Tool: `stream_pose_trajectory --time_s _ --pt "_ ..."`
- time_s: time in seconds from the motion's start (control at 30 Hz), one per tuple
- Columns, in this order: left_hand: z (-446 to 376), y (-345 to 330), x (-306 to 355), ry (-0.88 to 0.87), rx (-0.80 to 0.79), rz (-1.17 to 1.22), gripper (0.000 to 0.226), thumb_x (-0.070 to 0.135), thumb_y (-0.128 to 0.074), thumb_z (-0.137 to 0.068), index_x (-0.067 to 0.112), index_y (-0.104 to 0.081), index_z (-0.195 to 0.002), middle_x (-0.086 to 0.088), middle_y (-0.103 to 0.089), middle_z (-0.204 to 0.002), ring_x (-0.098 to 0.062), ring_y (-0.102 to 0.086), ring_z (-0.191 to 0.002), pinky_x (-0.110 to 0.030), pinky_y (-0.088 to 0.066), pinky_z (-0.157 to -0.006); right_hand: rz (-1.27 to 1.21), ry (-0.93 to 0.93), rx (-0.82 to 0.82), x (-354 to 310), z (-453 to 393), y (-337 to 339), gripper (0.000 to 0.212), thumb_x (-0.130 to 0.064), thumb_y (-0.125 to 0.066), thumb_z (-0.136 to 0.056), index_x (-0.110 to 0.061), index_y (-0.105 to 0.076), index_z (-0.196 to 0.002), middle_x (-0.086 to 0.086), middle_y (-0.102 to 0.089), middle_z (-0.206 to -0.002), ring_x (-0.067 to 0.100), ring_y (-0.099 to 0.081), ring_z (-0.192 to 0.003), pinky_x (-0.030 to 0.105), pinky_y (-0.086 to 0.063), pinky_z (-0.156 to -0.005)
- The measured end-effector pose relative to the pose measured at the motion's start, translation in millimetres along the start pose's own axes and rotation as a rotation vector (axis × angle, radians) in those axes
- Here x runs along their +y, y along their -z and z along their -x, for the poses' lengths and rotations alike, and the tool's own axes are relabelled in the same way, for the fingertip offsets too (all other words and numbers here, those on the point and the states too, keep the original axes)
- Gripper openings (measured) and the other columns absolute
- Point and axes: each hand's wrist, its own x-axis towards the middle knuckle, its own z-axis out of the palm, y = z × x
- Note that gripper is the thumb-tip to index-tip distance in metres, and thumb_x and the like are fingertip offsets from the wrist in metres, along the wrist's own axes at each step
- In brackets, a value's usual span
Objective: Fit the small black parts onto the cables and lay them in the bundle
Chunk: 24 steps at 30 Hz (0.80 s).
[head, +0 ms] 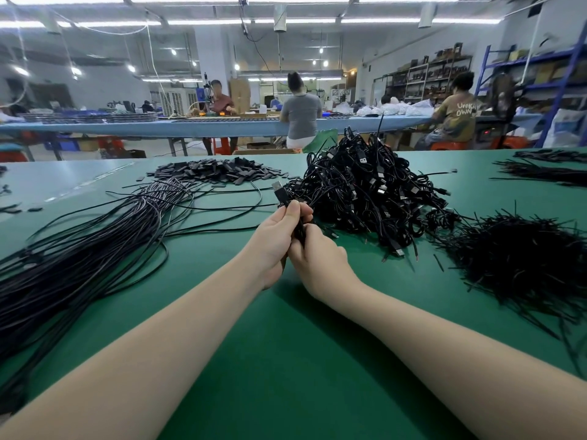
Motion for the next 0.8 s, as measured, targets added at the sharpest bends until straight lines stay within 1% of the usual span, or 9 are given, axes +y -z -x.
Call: stream_pose_trajectory --time_s 0.13,0.27,0.37,0.47,0.57,0.63,0.67,0.73,0.8 --pt "0 1 2 -0.01 -0.006 -0.004 0.03 0.03 -0.039 -0.103 0.02 -0.06 -0.083 0.005 -0.057 -0.084 -0.01 -0.052 -0.077 -0.023 -0.044 -0.079 -0.057 0.005 -0.002 1 -1 -2 0.023 -0.034 -0.034 -0.099 -0.013 -0.044 -0.097 0.007 -0.063 -0.097 0.032 -0.056 -0.093 0.042 -0.036 -0.084" --pt "1 6 2 -0.004 0.01 -0.021 0.03 0.032 -0.038 -0.103 0.021 -0.059 -0.083 0.006 -0.058 -0.082 0.0 -0.054 -0.054 -0.013 -0.044 -0.054 0.042 0.033 -0.016 4 -6 -6 0.025 -0.04 -0.034 -0.1 -0.016 -0.037 -0.092 0.006 -0.063 -0.097 0.032 -0.057 -0.094 0.039 -0.027 -0.076" --pt "2 7 -2 0.031 0.002 -0.056 0.032 0.033 -0.037 -0.104 0.023 -0.06 -0.084 0.007 -0.06 -0.084 -0.001 -0.052 -0.054 -0.015 -0.042 -0.054 0.371 0.142 0.048 10 -5 -7 0.015 -0.028 -0.037 -0.101 -0.016 -0.045 -0.101 0.006 -0.06 -0.101 0.029 -0.061 -0.092 0.04 -0.029 -0.073" --pt "2 9 -5 0.074 -0.021 -0.101 0.033 0.033 -0.04 -0.103 0.021 -0.066 -0.086 0.002 -0.068 -0.095 -0.01 -0.063 -0.078 -0.022 -0.051 -0.071 0.722 0.265 0.096 19 -5 -3 0.024 -0.005 -0.046 -0.088 -0.01 -0.053 -0.11 0.003 -0.053 -0.091 0.024 -0.063 -0.081 0.036 -0.027 -0.069" --pt "-1 18 -9 -0.133 0.132 -0.557 0.027 0.037 -0.053 -0.097 0.021 -0.062 -0.077 0.003 -0.068 -0.083 -0.017 -0.068 -0.092 -0.037 -0.052 -0.087 0.778 0.192 0.053 26 -8 4 0.02 -0.001 -0.049 -0.084 -0.012 -0.053 -0.099 -0.001 -0.033 -0.073 0.023 -0.058 -0.071 0.035 -0.025 -0.069" --pt "-1 26 -13 -0.425 0.27 -0.901 0.014 0.031 -0.06 -0.093 0.02 -0.059 -0.102 0.003 -0.064 -0.102 -0.016 -0.063 -0.099 -0.035 -0.049 -0.089 0.75 0.175 0.042 30 -9 6 0.012 -0.006 -0.049 -0.09 -0.018 -0.046 -0.092 -0.001 -0.041 -0.073 0.023 -0.056 -0.071 0.035 -0.024 -0.068" --pt "-2 30 -16 -0.576 0.293 -1.08 0.029 0.025 -0.061 -0.092 0.019 -0.052 -0.119 -0.001 -0.058 -0.119 -0.018 -0.057 -0.11 -0.036 -0.044 -0.094 0.707 0.177 0.045 31 -10 6 0.012 -0.01 -0.045 -0.094 -0.02 -0.039 -0.089 -0.001 -0.051 -0.076 0.022 -0.059 -0.073 0.036 -0.023 -0.068" --pt "-7 38 -22 -0.793 0.212 -1.449 0.051 0.014 -0.057 -0.091 0.023 -0.041 -0.138 -0.001 -0.044 -0.141 -0.022 -0.04 -0.132 -0.039 -0.031 -0.103 0.634 0.213 0.039 31 -12 5 0.012 -0.02 -0.034 -0.1 -0.018 -0.033 -0.088 -0.001 -0.062 -0.082 0.023 -0.064 -0.077 0.037 -0.019 -0.069" --pt "-9 39 -27 -0.834 0.112 -1.728 0.047 0.013 -0.052 -0.091 0.027 -0.046 -0.135 0.005 -0.048 -0.139 -0.018 -0.037 -0.136 -0.038 -0.021 -0.101 0.682 0.278 0.026 32 -13 4 0.019 -0.029 -0.026 -0.103 -0.017 -0.037 -0.093 0.0 -0.065 -0.089 0.024 -0.064 -0.079 0.038 -0.015 -0.069"
